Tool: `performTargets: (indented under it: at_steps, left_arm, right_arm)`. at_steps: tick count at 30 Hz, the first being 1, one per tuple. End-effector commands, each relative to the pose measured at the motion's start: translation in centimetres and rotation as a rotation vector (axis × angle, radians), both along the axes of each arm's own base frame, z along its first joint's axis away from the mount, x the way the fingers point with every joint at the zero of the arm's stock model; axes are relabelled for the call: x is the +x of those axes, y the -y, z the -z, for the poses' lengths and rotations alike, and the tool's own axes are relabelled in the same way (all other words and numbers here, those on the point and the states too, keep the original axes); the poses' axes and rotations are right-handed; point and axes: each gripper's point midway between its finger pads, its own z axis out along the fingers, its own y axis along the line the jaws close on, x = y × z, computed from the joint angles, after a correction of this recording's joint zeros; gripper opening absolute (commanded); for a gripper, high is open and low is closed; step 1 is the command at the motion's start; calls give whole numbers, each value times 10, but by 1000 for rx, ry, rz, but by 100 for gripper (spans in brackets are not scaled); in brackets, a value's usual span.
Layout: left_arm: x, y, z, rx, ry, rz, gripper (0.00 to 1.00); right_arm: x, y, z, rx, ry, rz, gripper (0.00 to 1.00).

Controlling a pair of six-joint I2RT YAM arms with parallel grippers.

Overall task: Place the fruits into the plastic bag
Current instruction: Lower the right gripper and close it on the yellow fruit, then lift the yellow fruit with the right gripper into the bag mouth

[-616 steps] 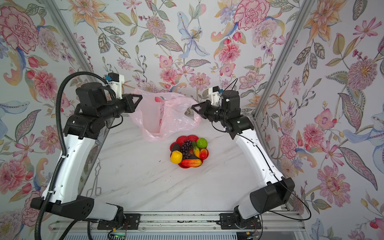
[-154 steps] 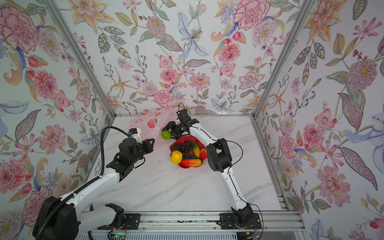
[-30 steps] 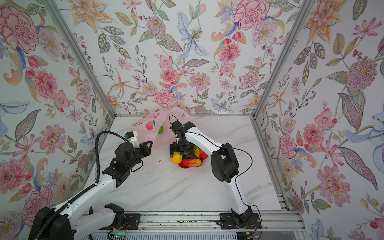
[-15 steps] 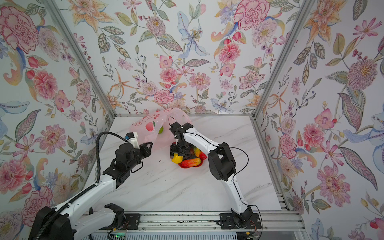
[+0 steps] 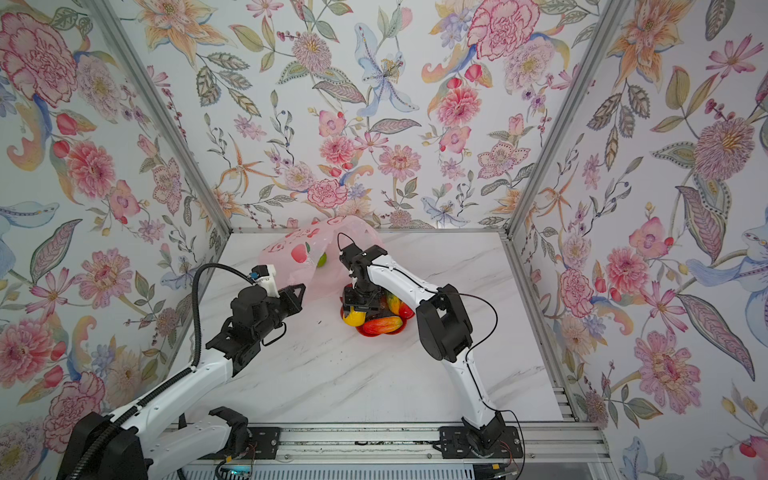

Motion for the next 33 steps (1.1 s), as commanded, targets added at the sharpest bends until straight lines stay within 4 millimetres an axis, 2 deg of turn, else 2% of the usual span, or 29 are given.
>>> performTargets:
  at_steps: [1,10,13,16,20,24,28,33]
  left_arm:
    - [2,3,-3,-7,11,-1,0]
    - [5,7,-5,-7,13,11,0]
    - [5,7,-6,-8,15,11,0]
    - [5,6,-5,-9,14,11,0]
    - [5,7,-4,-15,12,10,0]
    - [6,8,-4,-18,10,13,0]
    - [7,8,-5,-24,12,11,0]
    - [7,10,-6,-28,14,10,0]
  right_arm:
    - [8,9,-23,14,55,18,52]
    - [9,26,-51,100,82,72,51]
    - [5,32,-65,133,93,84,51]
    - [14,47,-82,175,113,133,50]
    - [18,53,-104,242,132,171,51]
    - [25,49,-129,337,154,204,51]
    - [32,38,-150,448,158,227,51]
    - [43,16,-159,559,141,242,51]
